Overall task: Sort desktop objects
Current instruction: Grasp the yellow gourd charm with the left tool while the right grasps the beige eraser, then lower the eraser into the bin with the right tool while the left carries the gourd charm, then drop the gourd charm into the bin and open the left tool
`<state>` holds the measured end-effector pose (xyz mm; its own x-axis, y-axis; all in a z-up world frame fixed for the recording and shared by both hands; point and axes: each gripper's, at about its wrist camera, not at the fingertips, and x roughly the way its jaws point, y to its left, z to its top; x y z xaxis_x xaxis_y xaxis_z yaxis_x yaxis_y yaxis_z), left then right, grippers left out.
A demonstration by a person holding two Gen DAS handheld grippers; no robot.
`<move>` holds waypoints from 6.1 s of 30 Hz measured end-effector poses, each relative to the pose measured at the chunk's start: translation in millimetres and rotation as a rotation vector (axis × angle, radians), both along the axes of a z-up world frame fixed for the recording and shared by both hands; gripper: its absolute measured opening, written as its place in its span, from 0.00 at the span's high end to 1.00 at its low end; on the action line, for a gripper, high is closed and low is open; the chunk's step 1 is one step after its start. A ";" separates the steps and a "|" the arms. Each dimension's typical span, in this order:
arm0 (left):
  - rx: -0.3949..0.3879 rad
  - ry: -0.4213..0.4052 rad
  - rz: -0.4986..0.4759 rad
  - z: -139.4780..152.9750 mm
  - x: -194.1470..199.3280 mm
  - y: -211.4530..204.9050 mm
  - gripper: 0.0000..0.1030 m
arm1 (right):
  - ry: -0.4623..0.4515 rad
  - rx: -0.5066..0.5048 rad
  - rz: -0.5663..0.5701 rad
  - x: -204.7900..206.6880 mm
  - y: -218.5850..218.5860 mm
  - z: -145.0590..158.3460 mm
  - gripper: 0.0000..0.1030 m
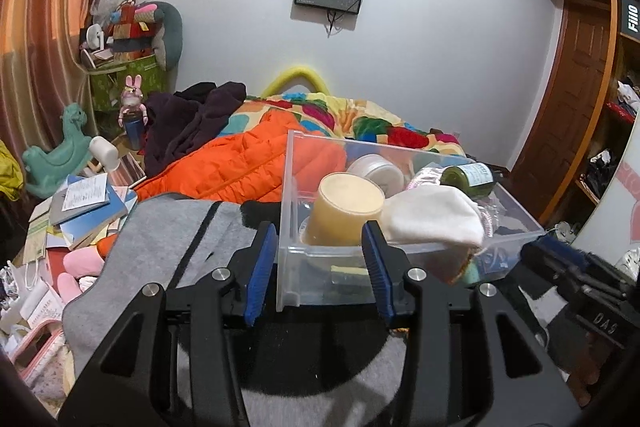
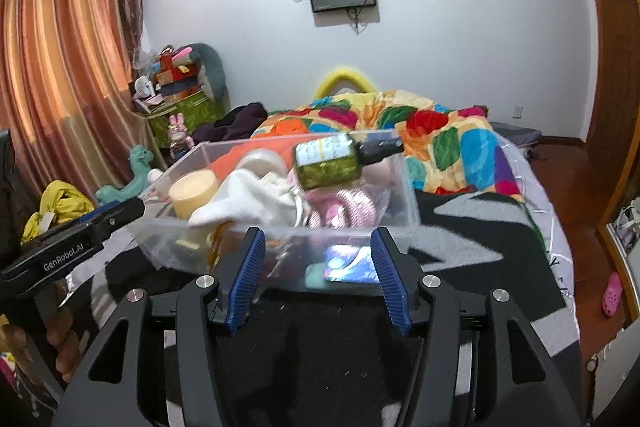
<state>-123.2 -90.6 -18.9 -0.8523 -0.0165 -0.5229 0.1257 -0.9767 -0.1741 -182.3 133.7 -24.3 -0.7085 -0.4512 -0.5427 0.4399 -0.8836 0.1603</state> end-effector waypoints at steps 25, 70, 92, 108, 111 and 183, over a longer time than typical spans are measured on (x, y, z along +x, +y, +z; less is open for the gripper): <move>-0.001 -0.071 -0.098 -11.0 28.2 15.3 0.33 | -0.156 0.267 0.363 3.9 -76.4 -52.9 0.64; 0.088 -0.202 -0.053 -43.9 4.0 52.8 0.61 | -0.150 0.018 0.193 18.4 21.5 -39.8 0.64; 0.225 -0.056 -0.095 18.2 17.9 20.2 0.61 | -0.054 -0.072 0.119 6.3 9.4 1.9 0.64; 0.083 -0.070 -0.028 14.0 -21.6 19.1 0.61 | -0.014 -0.006 0.030 -26.0 3.2 7.4 0.64; 0.084 -0.091 -0.024 4.1 -29.0 17.8 0.61 | -0.017 -0.009 0.005 -30.7 -2.7 3.0 0.64; -0.074 -0.107 -0.047 19.9 -29.3 37.7 0.72 | -0.073 -0.147 -0.097 14.5 35.2 0.3 0.01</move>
